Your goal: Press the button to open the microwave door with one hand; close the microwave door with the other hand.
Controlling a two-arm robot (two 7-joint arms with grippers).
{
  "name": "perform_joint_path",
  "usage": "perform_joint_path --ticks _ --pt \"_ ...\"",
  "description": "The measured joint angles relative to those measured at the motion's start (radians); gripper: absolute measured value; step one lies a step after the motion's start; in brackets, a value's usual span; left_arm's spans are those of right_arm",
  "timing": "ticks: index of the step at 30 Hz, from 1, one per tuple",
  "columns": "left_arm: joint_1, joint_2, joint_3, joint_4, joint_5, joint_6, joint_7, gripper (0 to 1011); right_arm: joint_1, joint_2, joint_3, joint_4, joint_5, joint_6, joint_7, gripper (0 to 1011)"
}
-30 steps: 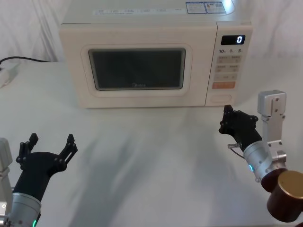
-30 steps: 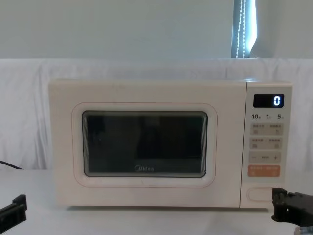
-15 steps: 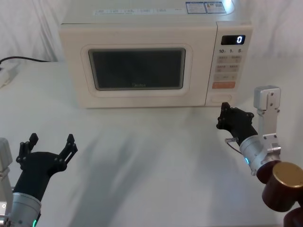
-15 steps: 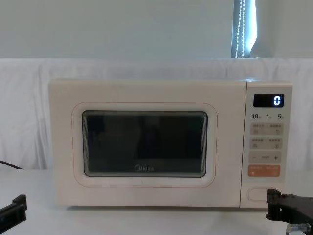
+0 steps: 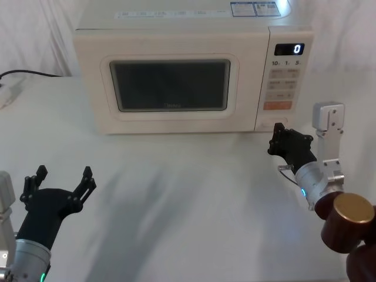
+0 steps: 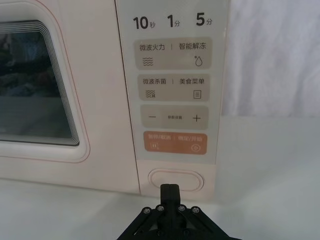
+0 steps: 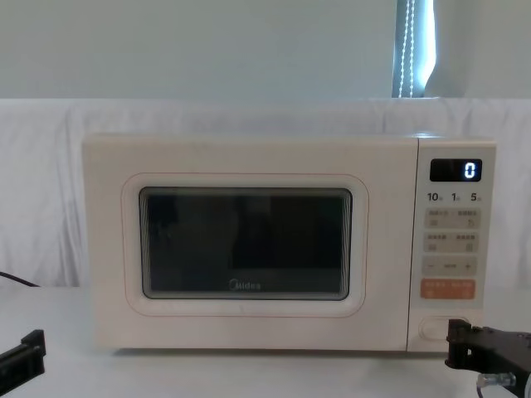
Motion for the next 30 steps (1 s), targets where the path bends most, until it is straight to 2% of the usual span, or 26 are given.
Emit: perform_joint_path --ticks 8,30 --pt "0.0 0.0 0.0 0.0 0.0 0.0 0.0 1001 0.046 -0.003 -0.002 0.069 -0.009 -0.015 0.004 0" --pt "0.0 0.0 0.0 0.0 0.0 0.0 0.0 1001 0.102 0.0 0.008 0.152 -0.021 -0.026 0.003 0"
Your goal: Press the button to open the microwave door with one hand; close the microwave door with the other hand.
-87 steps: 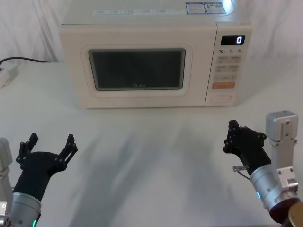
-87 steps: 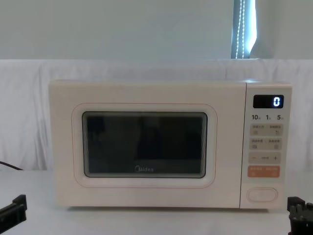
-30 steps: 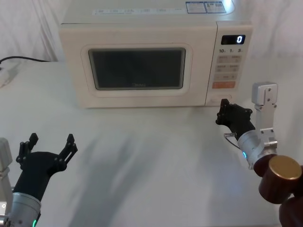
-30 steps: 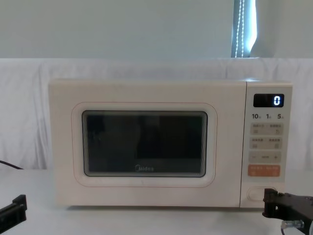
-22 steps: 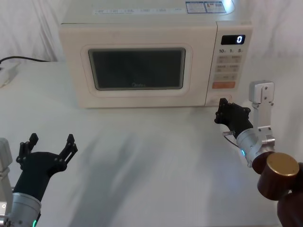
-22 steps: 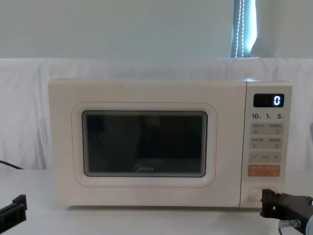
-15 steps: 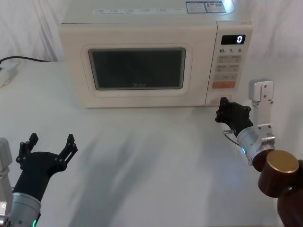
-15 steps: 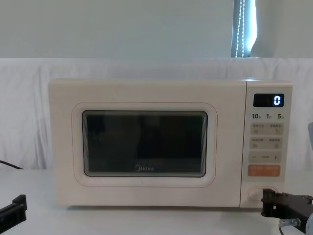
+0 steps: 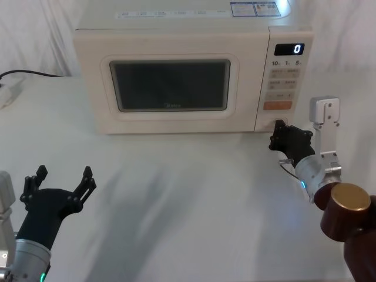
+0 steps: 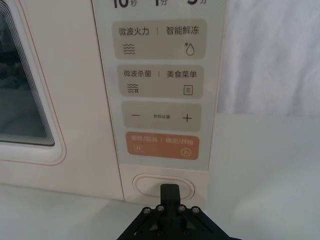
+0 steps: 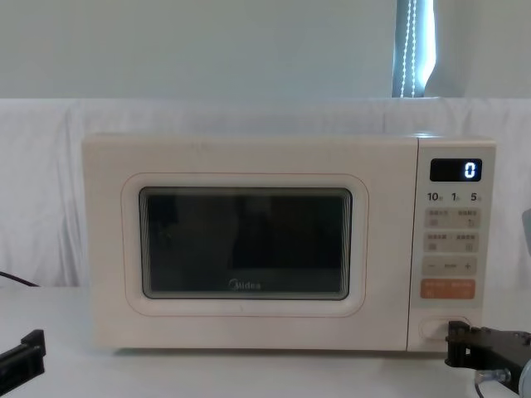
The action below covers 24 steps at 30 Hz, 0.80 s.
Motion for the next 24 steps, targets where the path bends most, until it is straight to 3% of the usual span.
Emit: perform_joint_path --ticks 24 --pt "0.0 0.0 0.0 0.0 0.0 0.0 0.0 1001 0.04 -0.004 0.003 0.052 -0.017 -0.004 -0.005 0"
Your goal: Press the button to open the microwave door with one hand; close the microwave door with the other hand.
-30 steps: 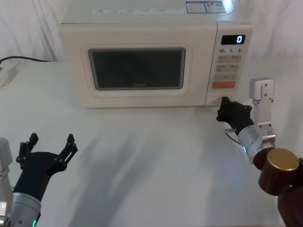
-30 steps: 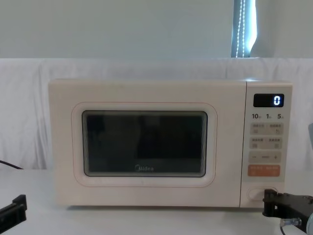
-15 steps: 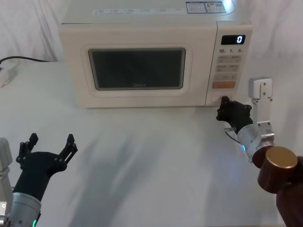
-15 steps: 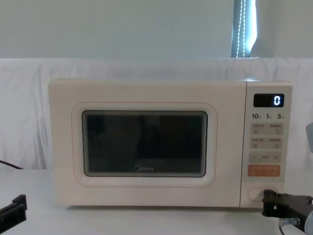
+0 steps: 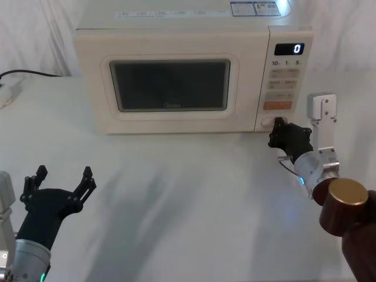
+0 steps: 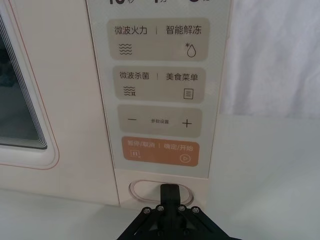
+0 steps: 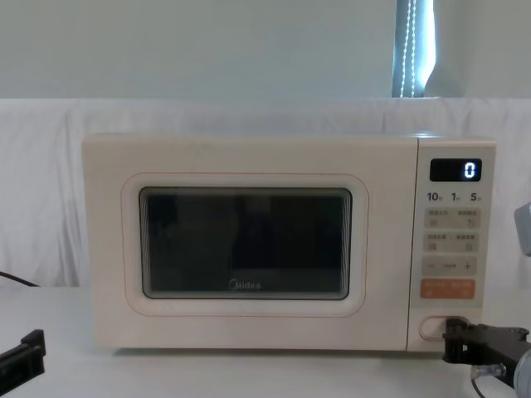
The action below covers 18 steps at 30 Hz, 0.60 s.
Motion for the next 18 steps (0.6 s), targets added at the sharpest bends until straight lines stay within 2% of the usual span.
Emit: perform_joint_path --ticks 18 --pt "0.0 0.0 0.0 0.0 0.0 0.0 0.0 1001 0.036 -0.007 0.003 0.054 -0.01 -0.019 -0.002 0"
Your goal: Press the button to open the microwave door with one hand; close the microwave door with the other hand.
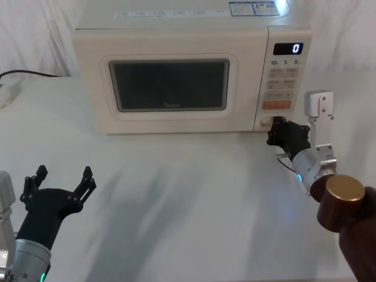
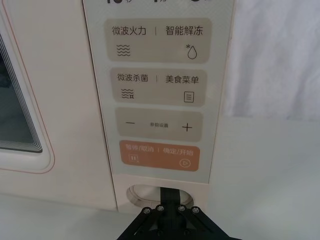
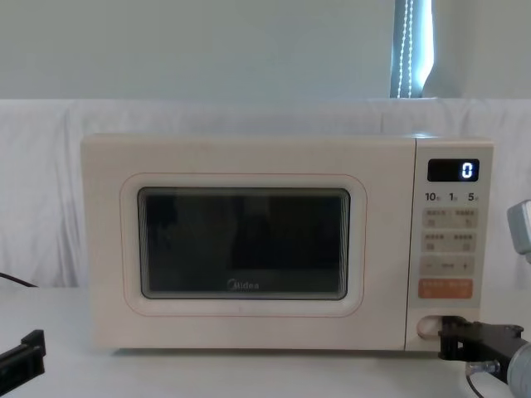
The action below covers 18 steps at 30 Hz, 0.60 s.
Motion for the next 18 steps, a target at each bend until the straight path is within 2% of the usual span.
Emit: perform_joint_path --ticks 18 --pt "0.0 0.0 0.0 0.0 0.0 0.0 0.0 1001 0.021 -0.006 0.005 0.029 -0.009 -0.012 -0.008 0"
